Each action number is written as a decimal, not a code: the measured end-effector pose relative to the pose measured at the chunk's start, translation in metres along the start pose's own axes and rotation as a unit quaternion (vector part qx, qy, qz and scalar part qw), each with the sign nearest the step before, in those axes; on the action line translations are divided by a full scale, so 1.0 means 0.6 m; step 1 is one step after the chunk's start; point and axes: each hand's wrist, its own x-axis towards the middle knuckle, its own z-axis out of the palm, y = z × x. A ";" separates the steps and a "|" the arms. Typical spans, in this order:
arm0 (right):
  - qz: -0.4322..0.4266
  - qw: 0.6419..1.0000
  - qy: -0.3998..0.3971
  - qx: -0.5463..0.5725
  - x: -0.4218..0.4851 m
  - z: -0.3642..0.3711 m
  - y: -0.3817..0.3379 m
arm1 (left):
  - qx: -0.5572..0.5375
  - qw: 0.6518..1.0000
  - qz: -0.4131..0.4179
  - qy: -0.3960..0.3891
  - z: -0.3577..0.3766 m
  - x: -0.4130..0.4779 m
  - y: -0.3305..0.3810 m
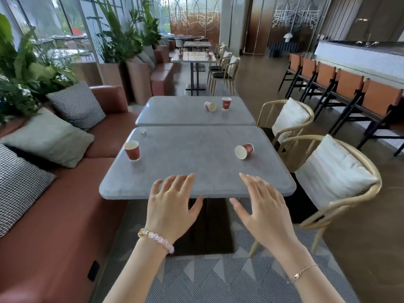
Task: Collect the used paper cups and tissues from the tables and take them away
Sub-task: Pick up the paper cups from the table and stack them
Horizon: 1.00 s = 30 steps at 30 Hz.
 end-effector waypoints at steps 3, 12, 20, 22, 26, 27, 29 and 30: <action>0.005 1.000 -0.002 -0.001 0.052 0.027 0.011 | -0.009 1.000 0.008 -0.002 0.034 0.051 -0.019; 0.011 1.000 -0.022 0.015 0.218 0.122 0.080 | -0.004 1.000 0.004 -0.022 0.161 0.201 -0.054; 0.005 0.998 -0.047 0.032 0.403 0.200 0.167 | -0.010 0.999 -0.014 -0.032 0.268 0.375 -0.067; 0.001 0.998 -0.051 0.035 0.444 0.217 0.186 | -0.010 0.999 -0.017 -0.031 0.296 0.412 -0.067; 0.003 0.999 -0.036 0.039 0.507 0.243 0.216 | -0.015 0.999 -0.017 -0.038 0.341 0.470 -0.069; 0.004 0.999 -0.033 0.039 0.518 0.249 0.222 | -0.016 0.999 -0.016 -0.040 0.350 0.482 -0.069; 0.006 0.999 -0.033 0.037 0.537 0.261 0.234 | -0.016 0.999 -0.016 -0.041 0.365 0.503 -0.071; 0.006 0.999 -0.034 0.035 0.545 0.268 0.240 | -0.017 0.999 -0.016 -0.042 0.372 0.512 -0.072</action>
